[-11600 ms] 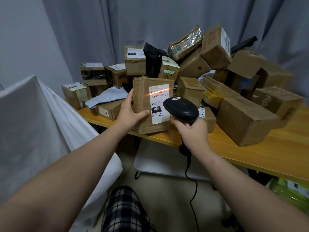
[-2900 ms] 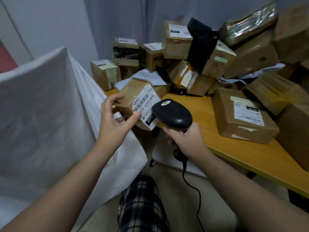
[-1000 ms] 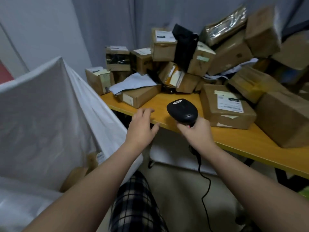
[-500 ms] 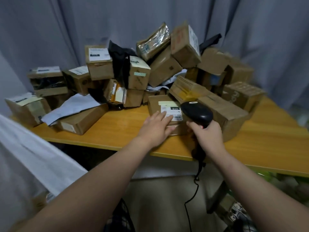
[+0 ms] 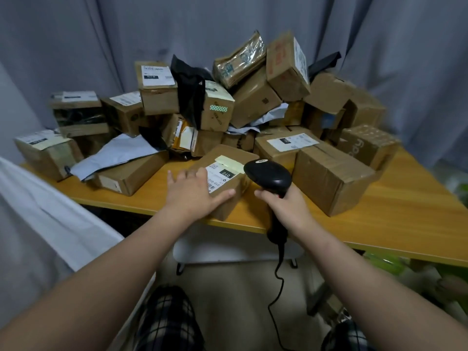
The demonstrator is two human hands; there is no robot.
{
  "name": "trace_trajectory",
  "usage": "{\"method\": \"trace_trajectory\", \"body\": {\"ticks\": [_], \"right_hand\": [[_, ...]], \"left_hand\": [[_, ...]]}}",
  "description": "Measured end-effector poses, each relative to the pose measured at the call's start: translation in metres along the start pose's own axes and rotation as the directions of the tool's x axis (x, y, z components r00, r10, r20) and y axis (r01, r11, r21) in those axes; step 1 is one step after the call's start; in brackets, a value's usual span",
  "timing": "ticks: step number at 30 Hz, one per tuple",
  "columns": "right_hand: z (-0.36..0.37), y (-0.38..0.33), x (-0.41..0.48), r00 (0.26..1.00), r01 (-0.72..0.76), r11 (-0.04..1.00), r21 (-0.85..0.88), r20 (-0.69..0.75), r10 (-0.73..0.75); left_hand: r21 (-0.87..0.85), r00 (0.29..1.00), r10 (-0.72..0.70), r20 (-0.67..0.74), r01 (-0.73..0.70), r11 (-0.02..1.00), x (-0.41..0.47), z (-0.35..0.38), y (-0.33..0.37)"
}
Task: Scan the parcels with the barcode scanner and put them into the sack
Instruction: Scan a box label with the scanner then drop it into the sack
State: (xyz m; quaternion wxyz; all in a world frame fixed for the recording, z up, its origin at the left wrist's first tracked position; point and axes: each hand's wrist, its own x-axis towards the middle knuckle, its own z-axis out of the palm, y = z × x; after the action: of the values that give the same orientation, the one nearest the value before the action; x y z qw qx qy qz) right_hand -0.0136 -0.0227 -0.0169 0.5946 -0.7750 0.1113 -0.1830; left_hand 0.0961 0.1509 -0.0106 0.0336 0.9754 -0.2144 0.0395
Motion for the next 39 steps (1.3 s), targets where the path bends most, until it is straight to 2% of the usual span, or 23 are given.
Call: {"method": "trace_trajectory", "body": {"ticks": [6, 11, 14, 16, 18, 20, 22, 24, 26, 27, 30, 32, 33, 35, 39], "right_hand": [[-0.007, 0.003, 0.009, 0.997, -0.063, 0.998, -0.015, -0.042, 0.062], [-0.007, -0.001, 0.024, 0.995, -0.085, 0.996, -0.008, -0.058, 0.084], [0.000, -0.006, 0.029, 0.996, -0.089, 0.996, 0.016, -0.010, 0.089], [0.008, -0.013, 0.029, 0.993, -0.100, 0.995, 0.008, 0.066, 0.100], [0.016, -0.019, 0.028, 0.978, -0.131, 0.991, -0.033, 0.161, 0.135], [0.023, -0.022, 0.023, 0.954, -0.127, 0.985, -0.120, 0.256, 0.154], [0.028, -0.019, 0.019, 0.950, -0.101, 0.977, -0.189, 0.274, 0.152], [0.031, -0.013, 0.012, 0.966, -0.065, 0.981, -0.183, 0.235, 0.108], [0.033, -0.007, 0.006, 0.977, -0.029, 0.988, -0.153, 0.205, 0.060], [0.034, -0.006, 0.002, 0.978, -0.009, 0.989, -0.148, 0.204, 0.039], [0.031, 0.001, -0.011, 0.981, 0.039, 0.992, -0.119, 0.192, -0.016], [0.026, 0.007, -0.021, 0.987, 0.046, 0.997, -0.058, 0.154, -0.036], [0.024, 0.009, -0.025, 0.990, 0.050, 0.998, -0.030, 0.135, -0.045], [0.019, 0.007, -0.029, 0.991, 0.063, 0.998, -0.010, 0.121, -0.061], [0.013, -0.015, -0.020, 0.990, 0.132, 0.991, 0.025, 0.038, -0.133]], "left_hand": [[0.063, 0.990, 0.071, 0.125, -0.079, 0.995, -0.002, 0.006, 0.021], [-0.030, 0.960, 0.232, 0.155, -0.231, 0.973, -0.018, -0.003, -0.019], [-0.147, 0.946, 0.305, 0.112, -0.287, 0.947, -0.031, -0.001, -0.054], [-0.205, 0.959, 0.279, 0.045, -0.264, 0.942, -0.037, -0.002, -0.071], [-0.265, 0.982, 0.181, -0.054, -0.189, 0.946, -0.036, 0.003, -0.081], [-0.391, 0.985, 0.082, -0.151, -0.136, 0.910, -0.035, 0.013, -0.081], [-0.510, 0.979, -0.025, -0.200, -0.082, 0.856, -0.035, 0.023, -0.071], [-0.663, 0.963, -0.226, -0.147, 0.074, 0.745, -0.036, 0.028, -0.058], [-0.831, 0.894, -0.447, 0.038, 0.276, 0.482, -0.033, 0.031, -0.051], [-0.878, 0.858, -0.498, 0.125, 0.329, 0.348, -0.029, 0.032, -0.050], [-0.936, 0.843, -0.481, 0.238, 0.332, 0.118, -0.026, 0.029, -0.048], [-0.967, 0.885, -0.403, 0.232, 0.255, 0.003, -0.023, 0.021, -0.044], [-0.978, 0.908, -0.368, 0.201, 0.207, -0.022, -0.020, 0.016, -0.043], [-0.997, 0.948, -0.312, 0.068, 0.072, 0.000, -0.018, 0.001, -0.043], [-0.941, 0.951, -0.146, -0.273, -0.233, 0.245, -0.012, -0.027, -0.042]]}}
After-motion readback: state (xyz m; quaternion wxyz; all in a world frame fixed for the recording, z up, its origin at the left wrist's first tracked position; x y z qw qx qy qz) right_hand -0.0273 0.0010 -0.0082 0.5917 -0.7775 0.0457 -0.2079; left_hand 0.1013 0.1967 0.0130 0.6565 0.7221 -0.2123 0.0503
